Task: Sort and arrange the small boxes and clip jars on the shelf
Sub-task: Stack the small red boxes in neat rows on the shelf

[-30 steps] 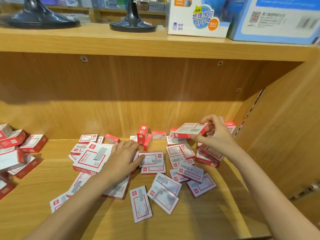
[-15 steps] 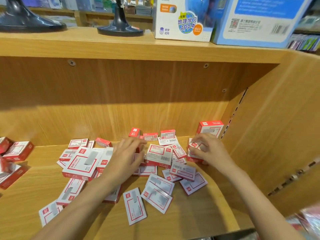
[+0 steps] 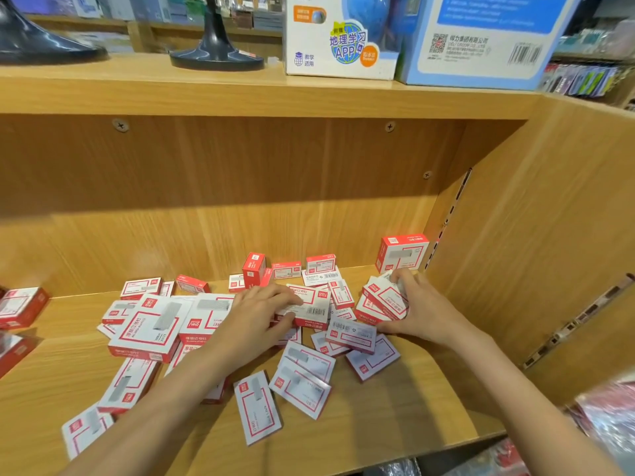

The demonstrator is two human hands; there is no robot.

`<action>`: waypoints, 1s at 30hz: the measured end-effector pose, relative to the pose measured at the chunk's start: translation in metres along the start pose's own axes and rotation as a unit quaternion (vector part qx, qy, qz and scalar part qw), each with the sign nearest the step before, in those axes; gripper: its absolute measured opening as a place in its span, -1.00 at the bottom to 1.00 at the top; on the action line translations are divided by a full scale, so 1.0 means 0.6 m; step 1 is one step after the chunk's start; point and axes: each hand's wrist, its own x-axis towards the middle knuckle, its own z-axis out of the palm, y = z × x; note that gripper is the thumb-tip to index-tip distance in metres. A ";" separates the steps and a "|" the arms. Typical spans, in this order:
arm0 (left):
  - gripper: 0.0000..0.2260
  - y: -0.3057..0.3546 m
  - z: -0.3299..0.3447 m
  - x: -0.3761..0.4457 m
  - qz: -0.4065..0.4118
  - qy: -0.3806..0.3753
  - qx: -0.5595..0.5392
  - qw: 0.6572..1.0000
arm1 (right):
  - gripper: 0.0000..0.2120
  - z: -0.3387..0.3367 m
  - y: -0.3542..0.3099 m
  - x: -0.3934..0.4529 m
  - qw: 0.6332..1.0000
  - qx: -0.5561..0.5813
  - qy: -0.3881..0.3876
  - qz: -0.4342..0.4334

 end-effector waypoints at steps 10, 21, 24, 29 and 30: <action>-0.75 -0.005 0.004 0.001 -0.020 0.016 -0.002 1.000 | -0.38 -0.014 -0.056 -0.032 0.993 0.101 -0.057 -0.005; -0.77 -0.003 -0.004 -0.015 -0.030 0.022 -0.020 0.999 | -0.60 -0.011 -0.044 -0.027 0.989 0.144 -0.035 -0.028; -0.77 -0.011 -0.015 -0.027 -0.050 0.039 -0.022 0.998 | -0.60 -0.011 -0.064 -0.020 0.981 0.181 -0.031 -0.059; -0.71 -0.035 -0.046 -0.070 -0.072 0.109 -0.008 0.991 | -0.48 0.020 -0.144 0.005 0.987 0.079 -0.008 -0.143; -0.66 -0.040 -0.052 -0.081 -0.085 0.121 0.001 0.989 | -0.47 0.030 -0.161 0.010 0.985 0.050 -0.010 -0.165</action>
